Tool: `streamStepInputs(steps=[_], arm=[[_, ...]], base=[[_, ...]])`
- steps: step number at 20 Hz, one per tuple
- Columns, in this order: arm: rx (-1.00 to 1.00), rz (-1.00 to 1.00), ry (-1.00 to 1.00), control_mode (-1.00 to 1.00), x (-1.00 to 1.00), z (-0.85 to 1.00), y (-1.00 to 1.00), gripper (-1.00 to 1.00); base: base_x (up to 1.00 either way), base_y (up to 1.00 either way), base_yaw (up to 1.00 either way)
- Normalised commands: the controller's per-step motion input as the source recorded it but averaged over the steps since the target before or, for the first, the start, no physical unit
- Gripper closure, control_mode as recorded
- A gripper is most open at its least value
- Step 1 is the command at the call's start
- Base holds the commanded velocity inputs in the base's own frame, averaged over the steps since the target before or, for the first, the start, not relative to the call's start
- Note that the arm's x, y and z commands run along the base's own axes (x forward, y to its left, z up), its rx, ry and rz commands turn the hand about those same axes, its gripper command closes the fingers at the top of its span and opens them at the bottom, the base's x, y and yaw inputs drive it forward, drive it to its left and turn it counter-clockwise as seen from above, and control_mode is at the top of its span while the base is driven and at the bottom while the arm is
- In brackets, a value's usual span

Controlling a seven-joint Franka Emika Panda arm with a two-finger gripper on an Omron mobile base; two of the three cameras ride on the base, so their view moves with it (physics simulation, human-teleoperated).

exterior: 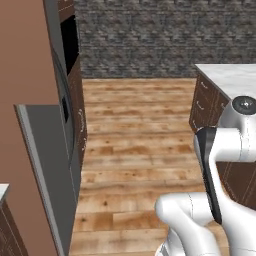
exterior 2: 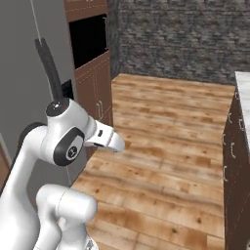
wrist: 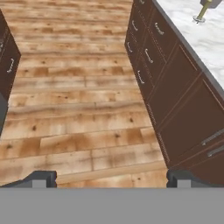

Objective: Pick the candle and candle from the dining table and place them in the open cabinet. Close the cabinet after placing the objects.

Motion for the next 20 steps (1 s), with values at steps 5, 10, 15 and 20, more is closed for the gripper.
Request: streamStepInputs(steps=[5, 10, 15, 20], arm=[[0.0, 0.0, 0.0, 1.0, 0.0, 0.0, 0.0, -1.0], [0.0, 0.0, 0.0, 1.0, 0.0, 0.0, 0.0, -1.0], [0.0, 0.0, 0.0, 1.0, 0.0, 0.0, 0.0, -1.0], [0.0, 0.0, 0.0, 1.0, 0.0, 0.0, 0.0, -1.0]], base=[[0.51, 0.0, -0.18], [0.58, 0.0, -0.15], [0.57, -0.01, -0.13], [0.58, -0.01, -0.13]])
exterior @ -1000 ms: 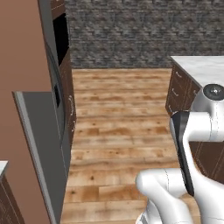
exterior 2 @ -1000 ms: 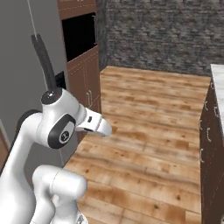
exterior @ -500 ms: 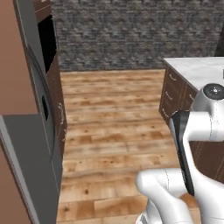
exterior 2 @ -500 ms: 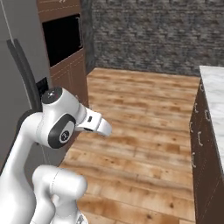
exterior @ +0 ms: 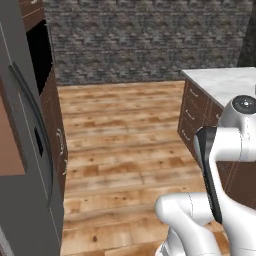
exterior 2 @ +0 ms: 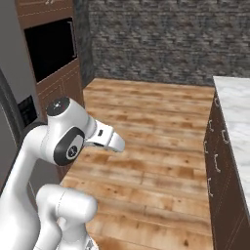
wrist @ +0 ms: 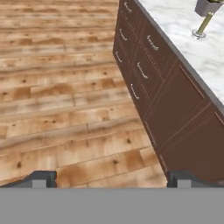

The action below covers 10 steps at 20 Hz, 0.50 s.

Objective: Pick the candle and candle from the dining table and place them in the open cabinet. Close the cabinet after placing the objects.

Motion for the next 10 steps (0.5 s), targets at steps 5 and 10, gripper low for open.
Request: streamStepInputs(steps=[5, 10], arm=[[0.0, 0.0, 0.0, 1.0, 0.0, 0.0, 0.0, -1.0], [0.0, 0.0, 0.0, 1.0, 0.0, 0.0, 0.0, -1.0]], base=[[0.57, 0.0, -0.14], [0.57, 0.0, -0.14]])
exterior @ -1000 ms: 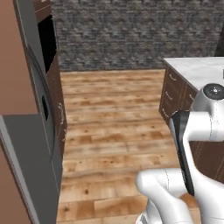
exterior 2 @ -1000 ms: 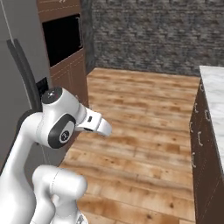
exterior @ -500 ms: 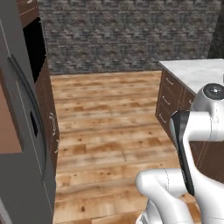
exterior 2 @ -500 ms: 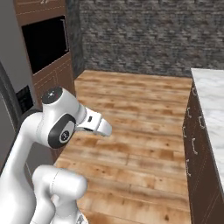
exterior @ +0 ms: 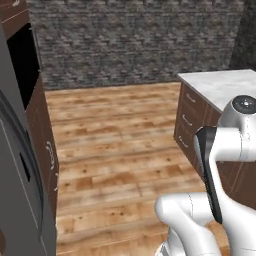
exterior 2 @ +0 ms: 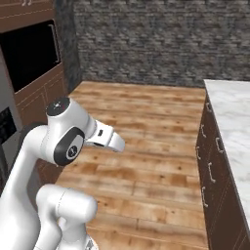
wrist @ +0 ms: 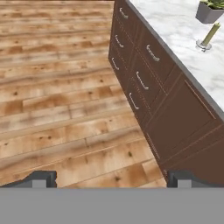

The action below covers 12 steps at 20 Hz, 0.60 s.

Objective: Pick the candle and candle from the dining table and place them in the open cabinet. Close the cabinet after placing the objects.

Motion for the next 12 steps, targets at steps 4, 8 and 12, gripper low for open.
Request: streamStepInputs(steps=[4, 8, 12], arm=[[0.0, 0.0, 0.0, 1.0, 0.0, 0.0, 0.0, -1.0], [0.0, 0.0, 0.0, 1.0, 0.0, 0.0, 0.0, -1.0], [0.0, 0.0, 0.0, 1.0, 0.0, 0.0, 0.0, -1.0]], base=[[0.57, 0.0, -0.16], [0.57, 0.0, -0.16], [0.56, 0.0, -0.17]])
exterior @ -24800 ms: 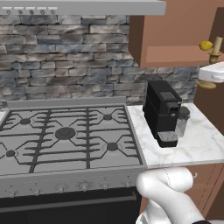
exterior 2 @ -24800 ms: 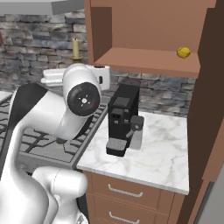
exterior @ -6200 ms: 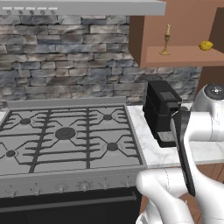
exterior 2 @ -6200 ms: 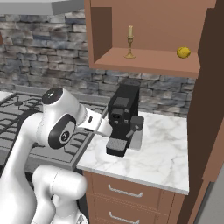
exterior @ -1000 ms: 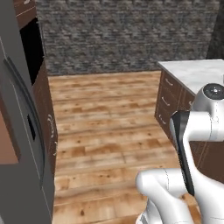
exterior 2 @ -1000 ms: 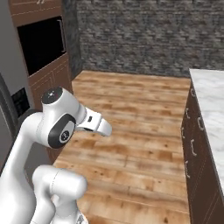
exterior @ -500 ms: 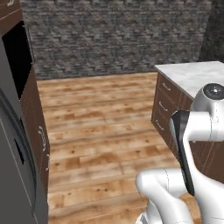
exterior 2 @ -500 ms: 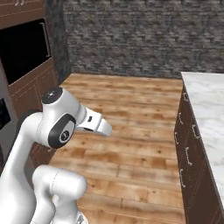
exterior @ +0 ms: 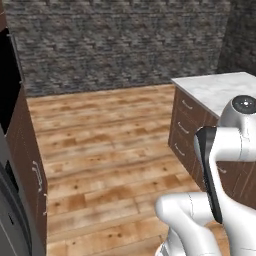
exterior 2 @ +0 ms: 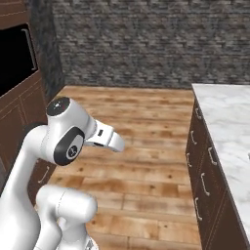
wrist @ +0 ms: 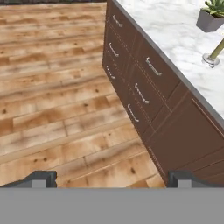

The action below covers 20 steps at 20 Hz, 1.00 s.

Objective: Pick the candle and candle from the dining table and place them in the open cabinet. Close the cabinet after placing the objects.

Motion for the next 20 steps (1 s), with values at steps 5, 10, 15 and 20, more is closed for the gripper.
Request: streamStepInputs(steps=[5, 10, 15, 20], arm=[[0.0, 0.0, 0.0, 1.0, 0.0, 0.0, 0.0, -1.0], [0.0, 0.0, 0.0, 1.0, 0.0, 0.0, 0.0, -1.0], [0.0, 0.0, 0.0, 1.0, 0.0, 0.0, 0.0, -1.0], [0.0, 0.0, 0.0, 1.0, 0.0, 0.0, 0.0, -1.0]], base=[[0.55, 0.0, -0.2], [0.53, 0.0, -0.23], [0.46, 0.0, -0.35], [0.28, 0.0, -0.62]])
